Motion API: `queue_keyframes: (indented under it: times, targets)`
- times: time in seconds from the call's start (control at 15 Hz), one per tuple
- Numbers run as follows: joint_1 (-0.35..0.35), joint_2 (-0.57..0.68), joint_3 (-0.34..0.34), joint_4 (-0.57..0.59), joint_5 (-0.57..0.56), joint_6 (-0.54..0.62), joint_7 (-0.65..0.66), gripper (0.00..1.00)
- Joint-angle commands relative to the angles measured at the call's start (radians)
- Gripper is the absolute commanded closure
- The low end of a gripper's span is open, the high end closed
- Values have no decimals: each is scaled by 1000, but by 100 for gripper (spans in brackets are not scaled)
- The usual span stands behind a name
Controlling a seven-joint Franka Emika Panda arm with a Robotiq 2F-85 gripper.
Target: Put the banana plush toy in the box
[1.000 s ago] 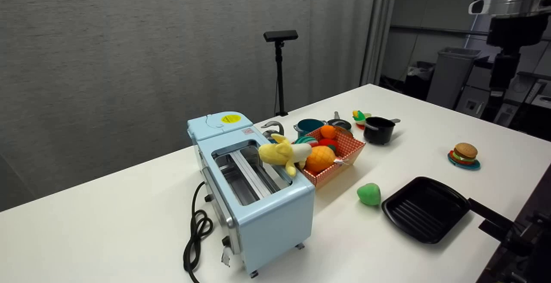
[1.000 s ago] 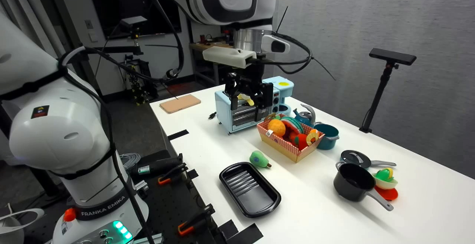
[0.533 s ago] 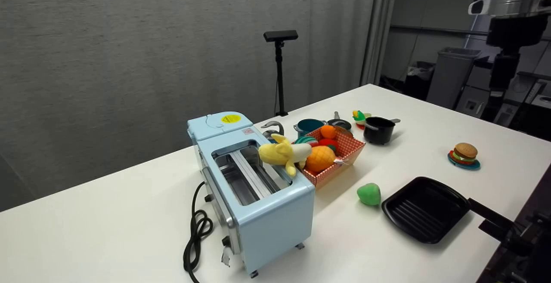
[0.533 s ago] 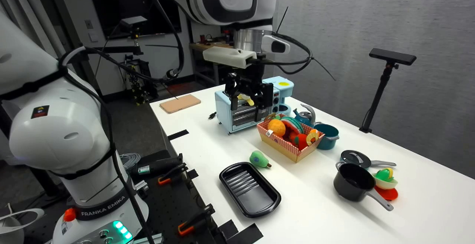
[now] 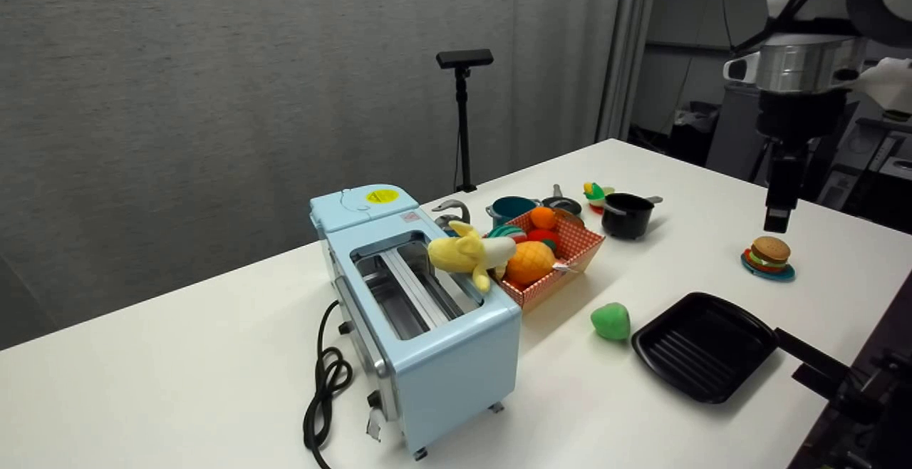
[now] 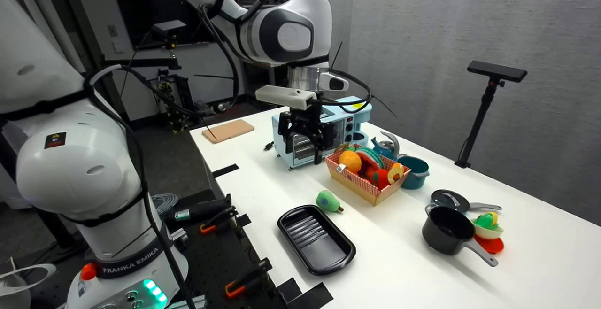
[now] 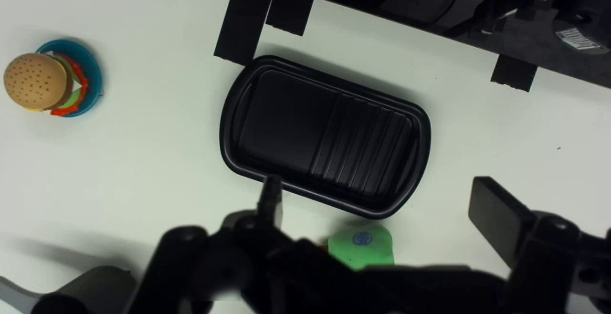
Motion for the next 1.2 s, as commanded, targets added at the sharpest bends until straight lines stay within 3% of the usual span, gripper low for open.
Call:
queue_keyframes:
  times: [0.0, 0.33, 0.73, 0.93, 1.0, 1.13]
  targets:
    - [20, 78, 30, 14, -22, 68, 25, 0]
    - [36, 150, 66, 37, -49, 151, 17, 0]
    - [58, 196, 107, 53, -166, 237, 41, 0]
    - [70, 225, 125, 68, -224, 256, 68, 7]
    - [75, 233, 130, 74, -231, 257, 72, 2]
    - [87, 254, 138, 95, -203, 234, 74, 0]
